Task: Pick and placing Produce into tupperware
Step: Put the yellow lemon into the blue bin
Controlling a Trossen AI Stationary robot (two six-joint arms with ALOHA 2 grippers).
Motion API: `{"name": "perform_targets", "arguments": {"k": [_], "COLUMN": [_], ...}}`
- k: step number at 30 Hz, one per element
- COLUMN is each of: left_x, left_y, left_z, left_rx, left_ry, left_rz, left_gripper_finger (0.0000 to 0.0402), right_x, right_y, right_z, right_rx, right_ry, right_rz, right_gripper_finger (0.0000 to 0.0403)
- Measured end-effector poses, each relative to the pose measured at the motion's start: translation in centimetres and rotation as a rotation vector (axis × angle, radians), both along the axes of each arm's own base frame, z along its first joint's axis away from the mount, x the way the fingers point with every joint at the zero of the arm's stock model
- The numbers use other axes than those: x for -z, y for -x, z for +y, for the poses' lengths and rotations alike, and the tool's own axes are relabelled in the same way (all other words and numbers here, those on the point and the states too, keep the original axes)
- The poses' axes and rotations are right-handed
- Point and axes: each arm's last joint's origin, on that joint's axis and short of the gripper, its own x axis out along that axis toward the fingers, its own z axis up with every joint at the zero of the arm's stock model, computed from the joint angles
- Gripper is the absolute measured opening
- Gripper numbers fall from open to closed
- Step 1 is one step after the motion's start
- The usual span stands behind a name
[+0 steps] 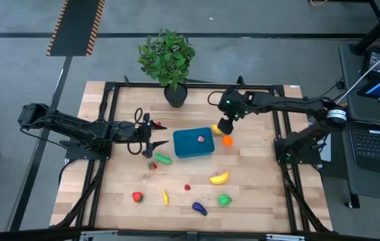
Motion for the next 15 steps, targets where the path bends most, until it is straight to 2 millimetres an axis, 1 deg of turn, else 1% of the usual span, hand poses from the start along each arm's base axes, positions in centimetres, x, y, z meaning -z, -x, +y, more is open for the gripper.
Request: {"name": "perform_targets", "arguments": {"k": [15], "left_x": [0.0], "left_y": [0.0], "left_z": [0.0], "left_rx": [0.000], "left_ry": [0.000], "left_rz": [0.000], "left_gripper_finger": [0.0261], "right_x": [3.3], "right_y": [-1.6], "right_z": [-0.5], "right_rx": [-0.025], "right_ry": [-0.073], "right_rz": [0.087], "right_gripper_finger": [0.0282]}}
